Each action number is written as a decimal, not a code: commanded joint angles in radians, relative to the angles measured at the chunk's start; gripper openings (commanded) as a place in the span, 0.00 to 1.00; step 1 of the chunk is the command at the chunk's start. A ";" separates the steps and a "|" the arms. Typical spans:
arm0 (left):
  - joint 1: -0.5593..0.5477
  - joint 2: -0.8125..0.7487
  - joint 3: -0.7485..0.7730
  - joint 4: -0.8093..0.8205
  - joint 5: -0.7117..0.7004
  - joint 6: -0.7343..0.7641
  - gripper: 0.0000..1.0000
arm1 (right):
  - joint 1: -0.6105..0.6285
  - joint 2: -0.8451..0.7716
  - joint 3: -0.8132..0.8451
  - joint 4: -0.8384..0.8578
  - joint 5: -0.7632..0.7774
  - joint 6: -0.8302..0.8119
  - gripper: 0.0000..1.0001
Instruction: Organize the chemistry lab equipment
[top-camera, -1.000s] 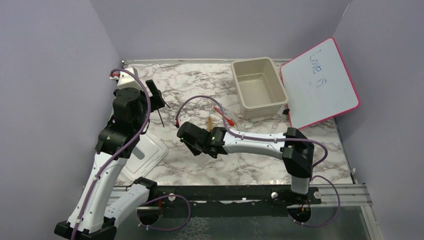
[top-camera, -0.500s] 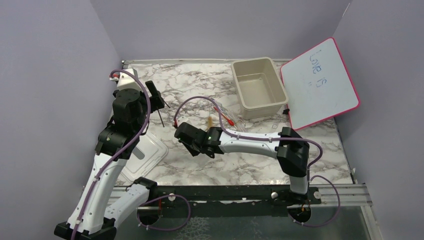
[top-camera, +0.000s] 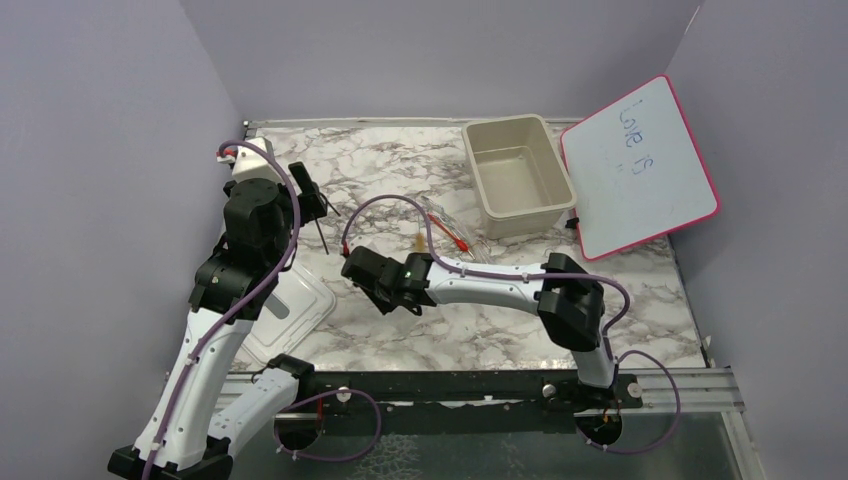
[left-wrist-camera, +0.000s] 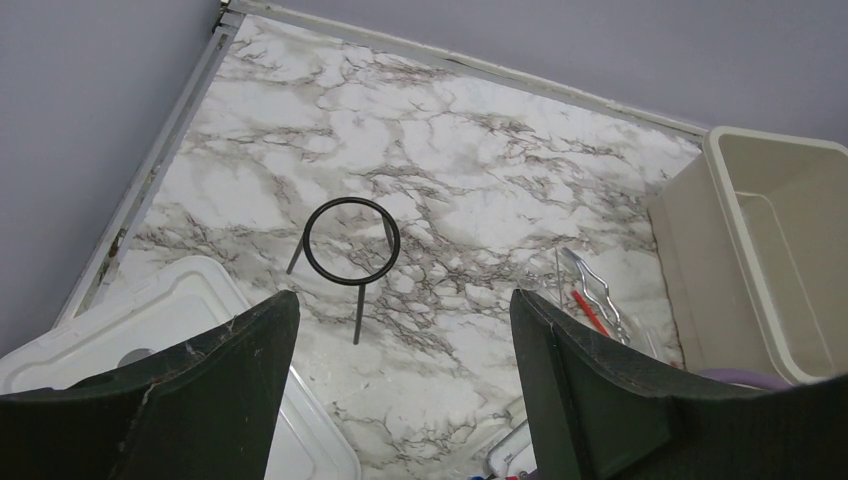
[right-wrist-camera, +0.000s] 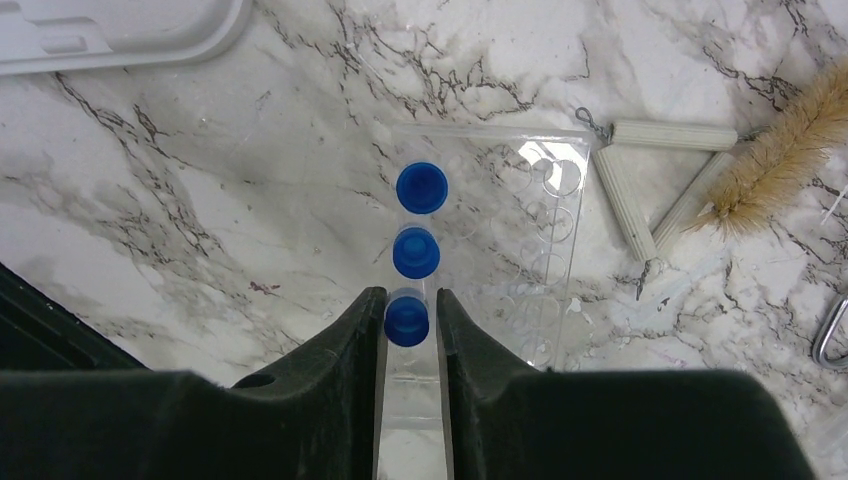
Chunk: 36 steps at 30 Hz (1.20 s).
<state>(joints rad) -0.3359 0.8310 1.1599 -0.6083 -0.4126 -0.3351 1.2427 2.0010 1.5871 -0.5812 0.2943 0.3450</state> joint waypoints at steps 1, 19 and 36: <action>-0.002 -0.016 -0.009 0.005 -0.027 0.013 0.80 | 0.006 0.028 0.047 -0.053 -0.007 0.021 0.31; -0.002 -0.013 0.012 -0.002 -0.010 0.005 0.80 | 0.004 -0.162 -0.032 0.035 0.012 0.102 0.52; -0.002 0.051 -0.142 0.077 0.344 -0.110 0.83 | -0.220 -0.370 -0.263 0.149 0.043 0.164 0.49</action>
<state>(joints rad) -0.3359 0.8516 1.1099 -0.5835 -0.2615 -0.3691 1.1198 1.6775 1.3880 -0.4881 0.3355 0.4702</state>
